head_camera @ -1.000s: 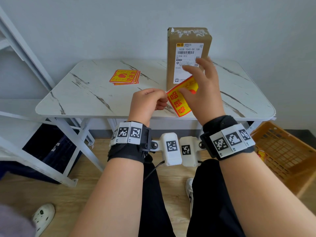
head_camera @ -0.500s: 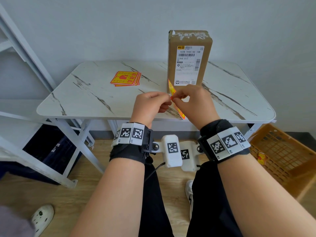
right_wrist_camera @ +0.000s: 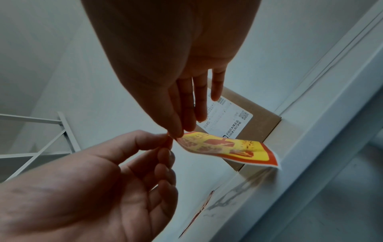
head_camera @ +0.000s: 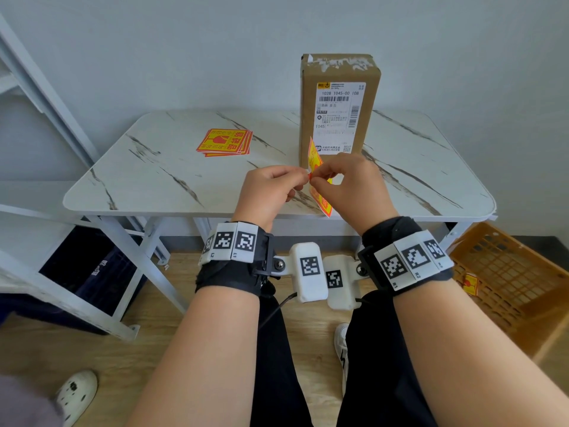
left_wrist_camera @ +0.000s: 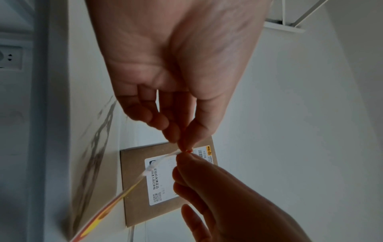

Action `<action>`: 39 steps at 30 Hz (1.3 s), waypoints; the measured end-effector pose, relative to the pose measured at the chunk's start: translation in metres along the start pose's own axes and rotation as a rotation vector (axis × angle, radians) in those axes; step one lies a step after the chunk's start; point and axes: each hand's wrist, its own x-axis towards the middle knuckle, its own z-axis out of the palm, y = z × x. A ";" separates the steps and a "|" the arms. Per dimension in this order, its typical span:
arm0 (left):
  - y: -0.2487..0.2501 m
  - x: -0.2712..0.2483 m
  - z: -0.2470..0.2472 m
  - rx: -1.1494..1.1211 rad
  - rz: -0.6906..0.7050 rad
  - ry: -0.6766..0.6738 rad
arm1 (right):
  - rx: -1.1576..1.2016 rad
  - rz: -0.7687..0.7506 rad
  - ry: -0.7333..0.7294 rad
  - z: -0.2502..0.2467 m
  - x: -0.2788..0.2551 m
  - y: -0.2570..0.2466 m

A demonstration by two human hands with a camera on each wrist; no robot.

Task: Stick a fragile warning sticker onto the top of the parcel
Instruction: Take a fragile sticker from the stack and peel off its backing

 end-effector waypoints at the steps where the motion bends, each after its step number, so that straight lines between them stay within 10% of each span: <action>1: 0.000 0.000 0.000 -0.001 0.005 -0.001 | -0.003 0.000 0.000 0.000 0.000 0.000; 39: 0.010 0.003 -0.007 0.243 0.253 -0.117 | 0.253 0.212 -0.091 -0.017 0.000 0.001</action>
